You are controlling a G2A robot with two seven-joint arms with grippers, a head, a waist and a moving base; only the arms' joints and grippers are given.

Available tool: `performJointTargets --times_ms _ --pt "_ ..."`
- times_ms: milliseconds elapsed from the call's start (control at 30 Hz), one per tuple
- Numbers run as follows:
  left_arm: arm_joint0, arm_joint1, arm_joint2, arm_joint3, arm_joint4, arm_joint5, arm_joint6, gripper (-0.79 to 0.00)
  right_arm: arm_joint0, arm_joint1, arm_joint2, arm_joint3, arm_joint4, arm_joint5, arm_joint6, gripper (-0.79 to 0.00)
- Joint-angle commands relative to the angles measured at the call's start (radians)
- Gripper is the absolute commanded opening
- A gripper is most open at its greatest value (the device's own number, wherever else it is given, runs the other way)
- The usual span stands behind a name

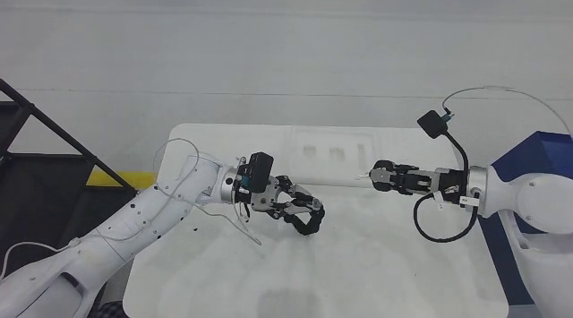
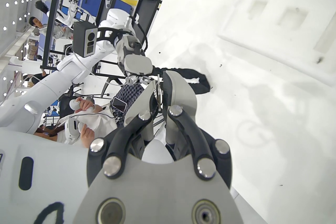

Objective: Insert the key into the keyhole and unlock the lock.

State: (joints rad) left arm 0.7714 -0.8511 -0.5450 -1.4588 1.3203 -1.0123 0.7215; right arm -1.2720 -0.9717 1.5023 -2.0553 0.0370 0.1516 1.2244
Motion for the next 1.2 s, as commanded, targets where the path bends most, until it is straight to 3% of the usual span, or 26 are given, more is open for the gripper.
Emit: performJointTargets --times_ms 0,167,833,1000,1167 --pt "-0.008 0.002 0.006 -0.001 -0.007 0.0 0.008 -0.785 -0.009 0.002 0.0 -0.017 0.014 0.007 0.006 -0.785" --pt "-0.04 -0.003 0.029 0.008 -0.01 0.0 0.035 -0.785 -0.014 0.005 -0.001 -0.018 0.052 0.018 0.006 -0.785" --pt "-0.037 -0.003 0.029 0.007 -0.012 0.005 0.031 -0.785 -0.022 0.004 -0.004 -0.016 0.052 0.022 -0.012 -0.785" --pt "-0.014 -0.017 0.013 -0.015 -0.042 0.076 -0.012 -0.785 -0.017 0.013 -0.028 -0.077 -0.024 0.113 0.013 -0.785" --pt "-0.016 -0.049 0.024 -0.012 -0.007 0.155 0.004 -0.785 -0.002 0.019 -0.05 -0.166 -0.087 0.199 0.005 -0.785"
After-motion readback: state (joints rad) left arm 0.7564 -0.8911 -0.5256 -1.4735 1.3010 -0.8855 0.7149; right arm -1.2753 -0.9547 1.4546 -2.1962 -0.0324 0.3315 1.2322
